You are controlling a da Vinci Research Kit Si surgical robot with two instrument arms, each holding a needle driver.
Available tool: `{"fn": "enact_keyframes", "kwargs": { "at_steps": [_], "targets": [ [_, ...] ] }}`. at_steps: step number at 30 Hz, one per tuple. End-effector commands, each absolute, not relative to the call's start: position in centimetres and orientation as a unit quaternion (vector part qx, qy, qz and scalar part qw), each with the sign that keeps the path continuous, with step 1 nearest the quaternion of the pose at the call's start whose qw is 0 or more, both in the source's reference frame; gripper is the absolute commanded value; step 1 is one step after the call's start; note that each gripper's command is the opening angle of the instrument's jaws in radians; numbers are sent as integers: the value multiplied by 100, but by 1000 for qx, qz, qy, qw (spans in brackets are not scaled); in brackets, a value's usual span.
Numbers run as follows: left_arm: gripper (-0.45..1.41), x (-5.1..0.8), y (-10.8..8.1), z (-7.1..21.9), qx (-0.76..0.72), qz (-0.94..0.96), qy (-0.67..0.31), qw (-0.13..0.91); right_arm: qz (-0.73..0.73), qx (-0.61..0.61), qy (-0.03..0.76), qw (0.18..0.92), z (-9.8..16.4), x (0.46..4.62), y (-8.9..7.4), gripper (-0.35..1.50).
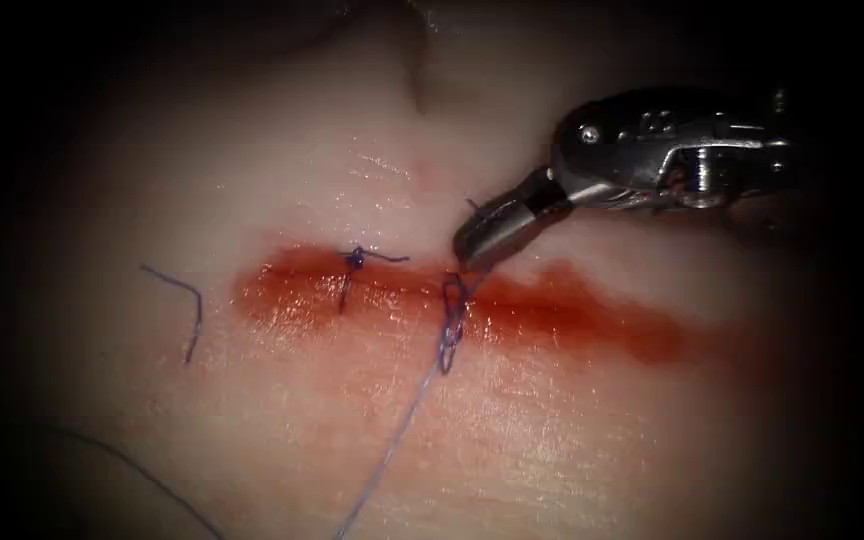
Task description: Wound Closure
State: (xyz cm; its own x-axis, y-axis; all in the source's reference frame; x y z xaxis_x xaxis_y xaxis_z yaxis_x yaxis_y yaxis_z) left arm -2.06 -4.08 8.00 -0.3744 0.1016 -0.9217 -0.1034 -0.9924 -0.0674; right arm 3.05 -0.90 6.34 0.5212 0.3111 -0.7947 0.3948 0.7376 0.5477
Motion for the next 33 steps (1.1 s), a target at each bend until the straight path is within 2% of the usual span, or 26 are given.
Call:
{"fn": "enact_keyframes", "kwargs": {
  "at_steps": [1, 33],
  "targets": [
    [-45, -212, -423, 804, -557, 828, -3, 63, -24, 360, 488, 795, 643, 311, -88, -35],
    [-45, -232, -458, 801, -556, 828, -6, 69, 42, 224, 449, 864, 700, 292, -46, -35]
  ]
}}
